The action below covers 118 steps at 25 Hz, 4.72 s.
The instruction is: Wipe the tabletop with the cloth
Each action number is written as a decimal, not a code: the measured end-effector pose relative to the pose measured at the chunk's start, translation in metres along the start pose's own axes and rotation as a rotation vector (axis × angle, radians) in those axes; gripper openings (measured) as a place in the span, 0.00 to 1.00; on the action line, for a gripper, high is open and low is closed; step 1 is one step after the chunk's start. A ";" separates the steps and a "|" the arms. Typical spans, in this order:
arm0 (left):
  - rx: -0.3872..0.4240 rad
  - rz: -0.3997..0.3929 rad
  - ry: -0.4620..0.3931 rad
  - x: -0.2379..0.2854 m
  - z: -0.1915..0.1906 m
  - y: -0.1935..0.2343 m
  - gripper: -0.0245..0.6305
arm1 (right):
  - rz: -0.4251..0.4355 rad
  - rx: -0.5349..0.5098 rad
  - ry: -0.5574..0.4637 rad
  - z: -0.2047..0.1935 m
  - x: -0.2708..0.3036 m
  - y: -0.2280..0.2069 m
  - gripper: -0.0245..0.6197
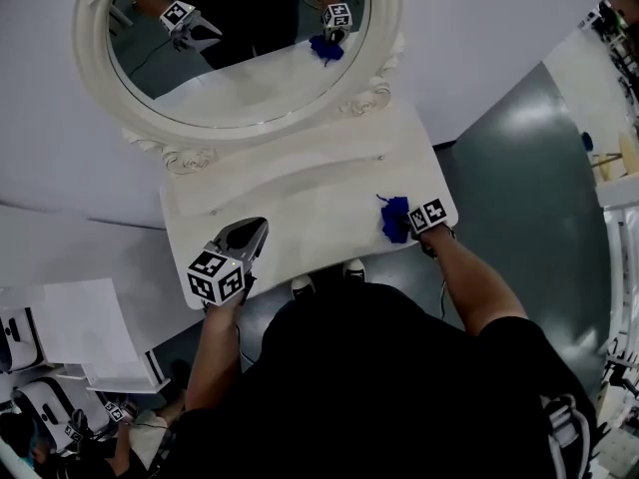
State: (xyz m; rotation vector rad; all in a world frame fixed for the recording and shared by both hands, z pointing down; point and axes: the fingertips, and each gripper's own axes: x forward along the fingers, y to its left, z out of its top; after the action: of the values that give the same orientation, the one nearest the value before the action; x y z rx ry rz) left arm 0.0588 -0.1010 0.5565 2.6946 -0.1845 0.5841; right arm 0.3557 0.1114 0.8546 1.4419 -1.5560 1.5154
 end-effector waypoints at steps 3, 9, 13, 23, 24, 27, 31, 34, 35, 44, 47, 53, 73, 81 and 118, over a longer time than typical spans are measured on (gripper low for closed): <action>0.007 -0.014 0.005 0.013 0.005 -0.006 0.07 | -0.033 0.044 -0.015 -0.006 -0.014 -0.027 0.15; 0.015 -0.021 0.007 0.026 0.009 -0.009 0.07 | -0.085 0.104 -0.028 -0.016 -0.028 -0.061 0.15; 0.011 -0.015 0.000 0.026 0.012 -0.004 0.07 | -0.100 0.094 -0.015 -0.015 -0.028 -0.063 0.15; -0.006 0.052 -0.053 -0.003 0.015 0.023 0.07 | 0.002 -0.071 -0.038 0.059 -0.035 0.020 0.13; -0.007 0.062 -0.060 -0.008 0.015 0.027 0.07 | 0.021 -0.103 -0.053 0.075 -0.035 0.036 0.13; -0.013 0.097 -0.078 -0.025 0.015 0.038 0.07 | 0.082 -0.196 -0.095 0.126 -0.034 0.089 0.13; -0.028 0.153 -0.103 -0.054 0.009 0.056 0.07 | 0.170 -0.315 -0.142 0.188 -0.026 0.169 0.13; -0.056 0.194 -0.125 -0.079 0.001 0.071 0.07 | 0.238 -0.384 -0.166 0.224 -0.013 0.233 0.13; -0.067 0.207 -0.134 -0.086 -0.001 0.076 0.07 | 0.258 -0.403 -0.169 0.234 -0.008 0.252 0.13; -0.109 0.293 -0.154 -0.131 -0.017 0.115 0.07 | 0.428 -0.551 -0.163 0.286 0.048 0.409 0.13; -0.119 0.309 -0.152 -0.140 -0.021 0.124 0.07 | 0.477 -0.593 -0.160 0.295 0.066 0.455 0.13; -0.142 0.331 -0.145 -0.155 -0.031 0.140 0.07 | 0.476 -0.627 -0.124 0.306 0.112 0.498 0.13; -0.153 0.333 -0.132 -0.163 -0.040 0.150 0.07 | 0.260 -0.634 -0.074 0.308 0.152 0.436 0.13; -0.124 0.285 -0.121 -0.135 -0.028 0.131 0.07 | 0.184 -0.547 -0.094 0.301 0.123 0.359 0.13; -0.002 0.057 -0.030 0.060 0.036 0.022 0.07 | -0.084 -0.072 -0.283 0.231 -0.064 -0.045 0.13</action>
State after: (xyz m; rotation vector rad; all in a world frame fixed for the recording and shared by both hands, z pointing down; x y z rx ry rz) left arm 0.1220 -0.1382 0.5593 2.7053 -0.2705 0.5602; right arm 0.4835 -0.0738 0.7593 1.7152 -1.6679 1.2357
